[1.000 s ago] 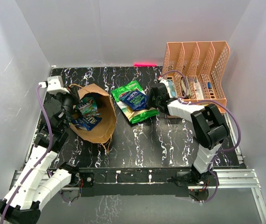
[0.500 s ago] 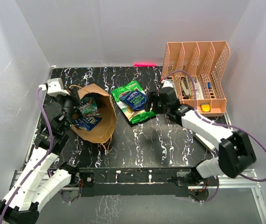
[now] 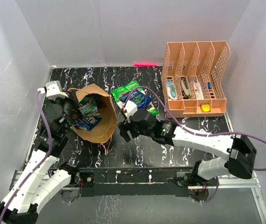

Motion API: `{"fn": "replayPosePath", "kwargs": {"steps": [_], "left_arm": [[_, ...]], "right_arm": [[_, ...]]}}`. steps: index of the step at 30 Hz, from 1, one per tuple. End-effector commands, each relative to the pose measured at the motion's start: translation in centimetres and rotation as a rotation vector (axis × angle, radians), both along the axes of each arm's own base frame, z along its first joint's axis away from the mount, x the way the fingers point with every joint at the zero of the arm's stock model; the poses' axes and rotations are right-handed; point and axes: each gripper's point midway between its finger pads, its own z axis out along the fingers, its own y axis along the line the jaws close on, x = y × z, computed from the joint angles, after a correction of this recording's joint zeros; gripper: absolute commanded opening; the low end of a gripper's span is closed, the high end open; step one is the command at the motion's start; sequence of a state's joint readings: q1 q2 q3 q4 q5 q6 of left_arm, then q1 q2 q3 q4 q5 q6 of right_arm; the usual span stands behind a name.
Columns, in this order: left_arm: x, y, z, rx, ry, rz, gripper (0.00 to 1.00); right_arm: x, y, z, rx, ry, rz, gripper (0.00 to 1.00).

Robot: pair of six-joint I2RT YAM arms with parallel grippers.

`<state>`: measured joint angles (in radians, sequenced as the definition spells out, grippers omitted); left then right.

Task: Take the snacks out of the paper bag
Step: Take out the snack from the paper bag.

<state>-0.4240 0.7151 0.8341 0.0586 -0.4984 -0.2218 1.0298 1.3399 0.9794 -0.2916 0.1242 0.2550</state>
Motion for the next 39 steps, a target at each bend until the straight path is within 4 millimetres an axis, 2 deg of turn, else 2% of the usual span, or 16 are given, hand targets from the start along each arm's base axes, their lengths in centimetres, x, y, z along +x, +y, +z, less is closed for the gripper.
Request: {"fn": "replayPosePath", "kwargs": {"steps": [1, 3, 7, 12, 16, 20, 23, 28, 34, 39], "left_arm": [[-1.6, 0.4, -0.4, -0.04, -0.002, -0.005, 0.0], [-1.7, -0.1, -0.4, -0.003, 0.004, -0.045, 0.0], [-1.7, -0.8, -0.2, 0.022, -0.011, -0.087, 0.0], [-1.9, -2.2, -0.3, 0.041, -0.035, -0.175, 0.0], [-2.6, -1.8, -0.4, 0.028, -0.063, -0.167, 0.0], [-2.3, -0.7, -0.7, 0.03, -0.045, -0.103, 0.0], [-2.3, -0.7, 0.2, 0.011, -0.084, -0.099, 0.0], [-2.7, -1.1, 1.2, 0.01, -0.105, -0.132, 0.0], [-2.7, -1.0, 1.1, 0.016, -0.106, -0.126, 0.0], [-2.7, -1.2, 0.9, 0.02, -0.102, -0.135, 0.0]], "right_arm": [[0.0, 5.6, 7.4, 0.1, -0.374, 0.286, 0.76], [-0.9, 7.5, 8.9, 0.118, -0.516, 0.402, 0.79], [-2.0, 10.6, 9.4, 0.082, -0.842, 0.601, 0.87], [1.8, 14.7, 9.6, -0.068, -1.027, 0.585, 0.85], [5.3, 16.5, 8.0, -0.184, -1.158, 0.564, 0.78], [9.3, 17.2, 7.3, -0.244, -1.231, 0.534, 0.71], [11.4, 17.4, 6.6, -0.309, -1.31, 0.526, 0.72], [15.1, 17.3, 7.2, -0.396, -1.415, 0.449, 0.75], [16.8, 18.8, 6.9, -0.416, -1.452, 0.508, 0.81], [18.0, 20.2, 6.2, -0.43, -1.467, 0.509, 0.81]]}}
